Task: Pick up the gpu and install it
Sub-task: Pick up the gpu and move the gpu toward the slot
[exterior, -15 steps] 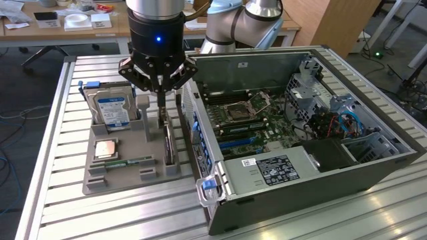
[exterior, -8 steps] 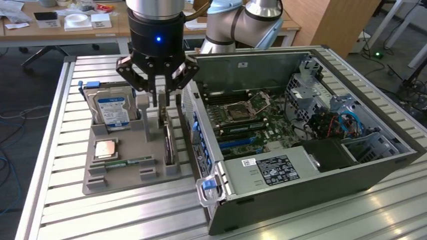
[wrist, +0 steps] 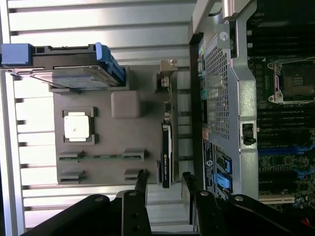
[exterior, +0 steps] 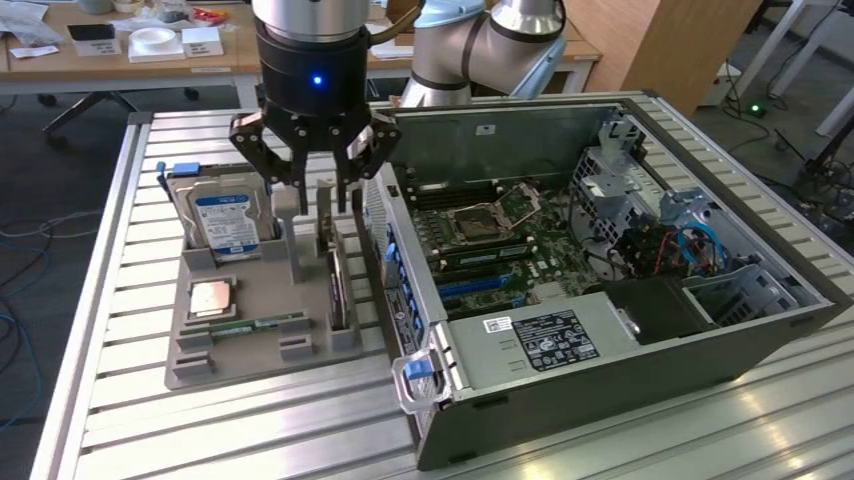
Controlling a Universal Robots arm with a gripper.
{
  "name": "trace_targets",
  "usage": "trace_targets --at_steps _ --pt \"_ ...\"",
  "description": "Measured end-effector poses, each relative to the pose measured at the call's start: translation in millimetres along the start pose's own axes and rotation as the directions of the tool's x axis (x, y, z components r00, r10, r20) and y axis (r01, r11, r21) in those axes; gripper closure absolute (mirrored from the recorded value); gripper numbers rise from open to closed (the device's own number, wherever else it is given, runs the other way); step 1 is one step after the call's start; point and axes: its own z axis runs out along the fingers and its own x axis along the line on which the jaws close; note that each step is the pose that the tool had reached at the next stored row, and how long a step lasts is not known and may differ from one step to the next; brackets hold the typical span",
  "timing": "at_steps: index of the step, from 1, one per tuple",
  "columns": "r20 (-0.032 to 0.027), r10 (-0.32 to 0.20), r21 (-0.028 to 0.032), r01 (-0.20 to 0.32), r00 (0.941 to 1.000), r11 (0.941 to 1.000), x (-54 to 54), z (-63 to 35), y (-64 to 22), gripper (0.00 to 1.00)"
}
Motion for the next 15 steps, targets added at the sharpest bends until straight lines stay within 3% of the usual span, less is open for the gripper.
trace_targets --at_steps 15 --pt "-0.0002 0.0 0.0004 0.0 1.0 1.0 -0.3 27.1 -1.3 0.58"
